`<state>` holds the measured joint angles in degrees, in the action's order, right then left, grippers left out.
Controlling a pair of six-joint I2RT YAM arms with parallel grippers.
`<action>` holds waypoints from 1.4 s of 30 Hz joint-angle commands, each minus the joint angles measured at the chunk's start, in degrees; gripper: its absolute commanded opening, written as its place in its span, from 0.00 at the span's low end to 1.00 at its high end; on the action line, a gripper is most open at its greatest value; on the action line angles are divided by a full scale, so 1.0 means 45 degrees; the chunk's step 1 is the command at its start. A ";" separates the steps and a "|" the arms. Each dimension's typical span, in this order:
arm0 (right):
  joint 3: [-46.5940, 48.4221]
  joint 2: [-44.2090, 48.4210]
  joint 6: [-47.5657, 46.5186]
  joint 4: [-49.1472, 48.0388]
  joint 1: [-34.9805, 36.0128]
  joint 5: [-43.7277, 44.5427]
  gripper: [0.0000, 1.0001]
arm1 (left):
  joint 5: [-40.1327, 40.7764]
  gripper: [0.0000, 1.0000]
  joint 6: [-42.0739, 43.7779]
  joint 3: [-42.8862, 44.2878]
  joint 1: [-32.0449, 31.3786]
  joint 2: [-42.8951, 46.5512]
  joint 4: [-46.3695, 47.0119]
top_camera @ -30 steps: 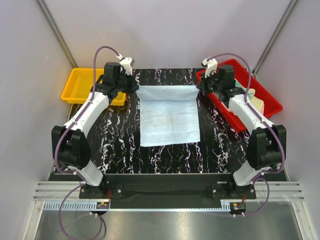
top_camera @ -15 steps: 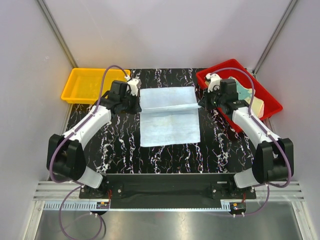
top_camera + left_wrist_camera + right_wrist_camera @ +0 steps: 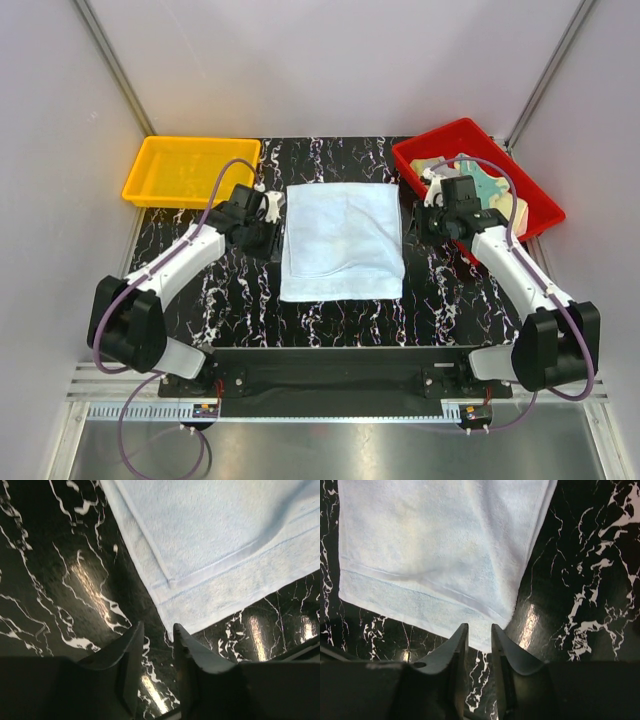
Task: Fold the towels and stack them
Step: Fold the towel
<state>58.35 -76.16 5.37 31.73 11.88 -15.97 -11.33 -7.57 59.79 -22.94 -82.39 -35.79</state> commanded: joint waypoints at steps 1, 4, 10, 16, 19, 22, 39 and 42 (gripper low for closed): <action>0.1251 -0.0067 0.0935 0.2125 -0.0003 0.0520 0.32 | -0.0215 0.36 -0.0425 0.0092 -0.0020 0.0847 -0.0756; 0.1312 0.0127 0.1695 0.2325 -0.0022 0.1026 0.41 | 0.0135 0.41 -0.1186 0.0229 -0.0039 0.1004 -0.1031; 0.0024 -0.0748 0.4118 0.0493 -0.0022 0.1652 0.43 | -0.0488 0.43 -0.3705 -0.0336 -0.0039 0.0595 0.1035; -0.0601 -0.2293 0.4627 -0.0231 0.0017 0.1888 0.39 | -0.1251 0.38 -0.4957 -0.1196 -0.0117 -0.0674 0.3167; -0.1420 -0.2392 0.5075 -0.0779 0.0016 0.1888 0.39 | -0.1135 0.37 -0.5250 -0.1469 -0.0273 -0.1201 0.3772; -0.1715 -0.2509 0.5175 -0.1092 0.0016 0.1790 0.39 | -0.0745 0.36 -0.5446 -0.1548 -0.0449 -0.1749 0.3852; -0.2693 -0.3407 0.5019 -0.2343 0.0016 0.1400 0.41 | 0.0155 0.33 -0.5661 -0.1900 -0.0527 -0.3077 0.4555; -0.2673 -0.3369 0.4941 -0.2246 0.0016 0.1380 0.40 | 0.0116 0.31 -0.5680 -0.1841 -0.0586 -0.3234 0.4555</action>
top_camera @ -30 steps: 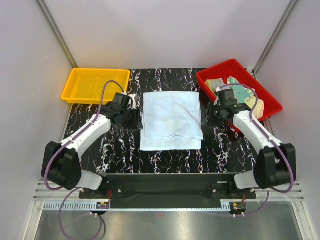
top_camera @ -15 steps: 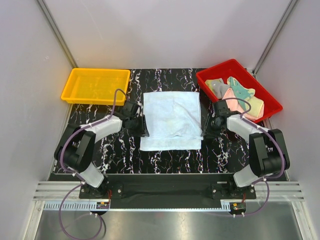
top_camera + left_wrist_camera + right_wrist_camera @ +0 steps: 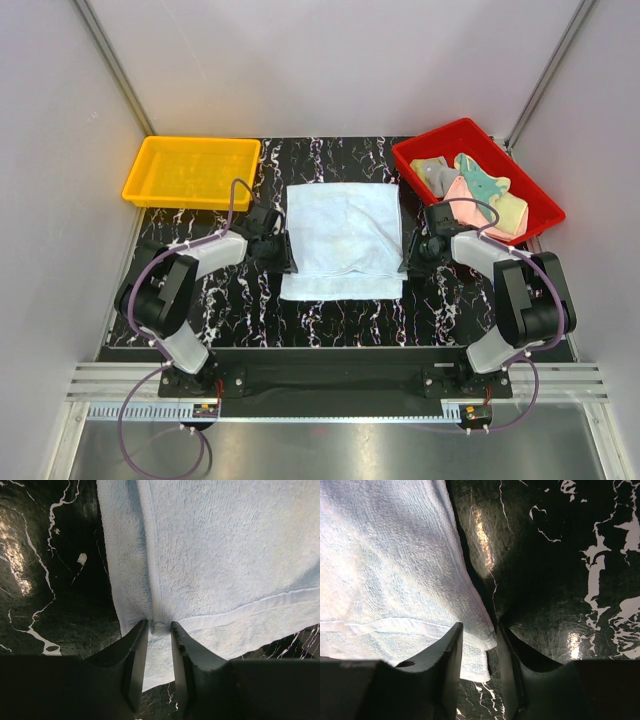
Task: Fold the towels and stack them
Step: Fold the towel
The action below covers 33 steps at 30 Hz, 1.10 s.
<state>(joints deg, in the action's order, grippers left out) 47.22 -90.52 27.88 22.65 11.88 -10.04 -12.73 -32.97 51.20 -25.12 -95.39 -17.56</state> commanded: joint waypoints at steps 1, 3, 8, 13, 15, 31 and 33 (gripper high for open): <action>-0.0259 -0.0100 -0.0101 -0.0249 0.0016 0.0083 0.38 | 0.0446 0.29 -0.0036 0.0087 -0.0100 -0.0344 0.0485; -0.0279 0.0018 -0.0082 -0.0249 0.0036 0.0122 0.33 | 0.0524 0.27 -0.0095 0.0107 -0.0120 -0.0383 0.0446; -0.0298 0.0213 -0.0160 -0.0230 0.0016 0.0142 0.18 | 0.0895 0.09 -0.0076 0.0321 -0.0140 -0.0403 -0.0081; -0.0279 0.0349 -0.0257 -0.0288 0.0016 -0.0014 0.11 | 0.0974 0.00 -0.0017 0.0633 -0.0159 -0.0364 -0.0587; -0.0260 0.0467 -0.0277 -0.0250 0.0036 0.0005 0.09 | 0.0954 0.00 -0.0036 0.0770 -0.0159 -0.0228 -0.0706; 0.0522 0.0780 -0.0336 0.0396 0.0016 -0.0444 0.00 | 0.1503 0.00 0.0081 0.1962 -0.0178 0.0438 -0.2699; 0.0464 0.0799 -0.0297 0.0279 0.0016 -0.0444 0.00 | 0.1307 0.00 0.0100 0.1904 -0.0178 0.0398 -0.2602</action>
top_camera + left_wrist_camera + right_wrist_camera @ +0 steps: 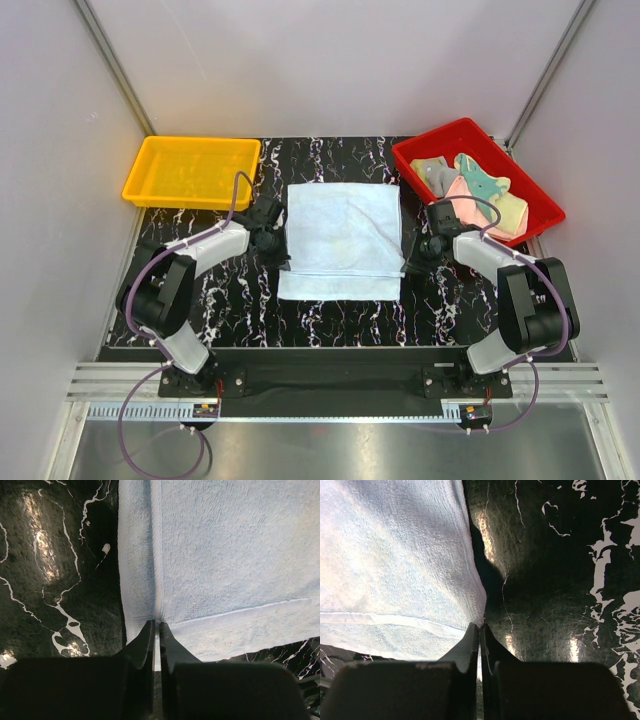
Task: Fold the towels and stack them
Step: Fold the towel
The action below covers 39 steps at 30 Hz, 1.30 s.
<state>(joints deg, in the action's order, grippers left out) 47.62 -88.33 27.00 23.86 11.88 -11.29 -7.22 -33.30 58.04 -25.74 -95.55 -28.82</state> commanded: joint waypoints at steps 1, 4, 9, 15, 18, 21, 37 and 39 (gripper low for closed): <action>0.0357 0.0333 -0.0083 -0.0008 0.0016 -0.0225 0.00 | -0.0150 0.00 0.0154 0.0364 -0.0023 0.0355 0.0016; 0.0337 0.0197 -0.0083 -0.0086 0.0016 -0.0382 0.00 | -0.0270 0.06 0.0134 0.0403 -0.0023 0.0237 0.0037; 0.0259 0.0196 -0.0044 -0.0223 0.0016 -0.0480 0.00 | -0.0094 0.02 0.0173 0.0267 -0.0042 0.0003 0.0095; 0.0278 0.0235 -0.0103 -0.0204 0.0016 -0.0557 0.01 | -0.0269 0.02 0.0115 0.0110 -0.0042 -0.0134 0.0408; 0.0200 0.0255 -0.0083 -0.0302 0.0036 -0.0616 0.01 | -0.0347 0.19 0.0173 0.0149 -0.0042 -0.0212 0.0428; 0.0103 0.0274 -0.0063 -0.0379 0.0016 -0.0636 0.01 | -0.0289 0.18 0.0135 0.0149 -0.0062 -0.0329 0.0447; 0.0024 0.0508 -0.0044 -0.0400 0.0036 -0.0636 0.01 | -0.0270 0.00 -0.0061 0.0461 -0.0218 -0.0291 0.0350; 0.0083 0.0490 -0.0122 -0.0379 0.0036 -0.0713 0.00 | -0.0115 0.00 -0.0100 0.0617 -0.0257 -0.0271 0.0078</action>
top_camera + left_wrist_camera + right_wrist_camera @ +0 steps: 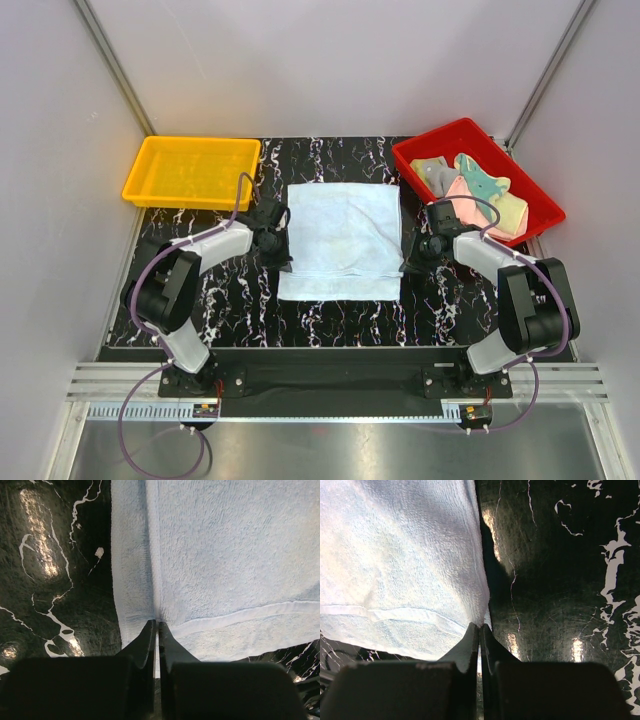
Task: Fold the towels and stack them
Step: Fold the towel
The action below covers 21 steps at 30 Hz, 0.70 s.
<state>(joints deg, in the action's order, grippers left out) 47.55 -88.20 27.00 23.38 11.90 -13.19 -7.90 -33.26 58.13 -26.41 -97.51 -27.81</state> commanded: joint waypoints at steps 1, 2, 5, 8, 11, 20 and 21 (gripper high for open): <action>0.0117 0.0480 -0.0141 -0.0176 0.0031 -0.0272 0.00 | 0.0134 0.00 -0.0168 0.0695 -0.0126 0.0166 -0.0263; 0.0175 0.0460 -0.0142 -0.0175 0.0031 -0.0233 0.00 | 0.0212 0.00 -0.0188 0.0734 -0.0126 0.0243 -0.0361; 0.0273 0.0499 -0.0122 -0.0039 0.0031 -0.0175 0.00 | 0.0428 0.00 -0.0266 0.0813 -0.0165 0.0380 -0.0616; 0.0545 0.0558 -0.0121 0.0156 0.0012 -0.0173 0.00 | 0.0583 0.00 -0.0247 0.1046 -0.0165 0.0692 -0.1005; 0.1151 0.0577 -0.0317 0.0819 0.0031 -0.0096 0.00 | 0.0448 0.00 -0.0208 0.1338 -0.0165 0.0946 -0.1337; 0.2732 0.0949 -0.0669 0.2480 0.0012 -0.0427 0.00 | 0.1112 0.00 0.0105 0.2764 -0.0165 0.1533 -0.3385; 0.3218 0.0929 -0.0746 0.2964 0.0031 -0.0563 0.00 | 0.1285 0.00 0.0240 0.3385 -0.0146 0.1669 -0.4047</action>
<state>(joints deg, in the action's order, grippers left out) 57.04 -85.69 25.26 31.79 11.88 -13.37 -4.54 -33.47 67.85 -26.92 -93.21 -39.79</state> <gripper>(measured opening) 0.021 0.020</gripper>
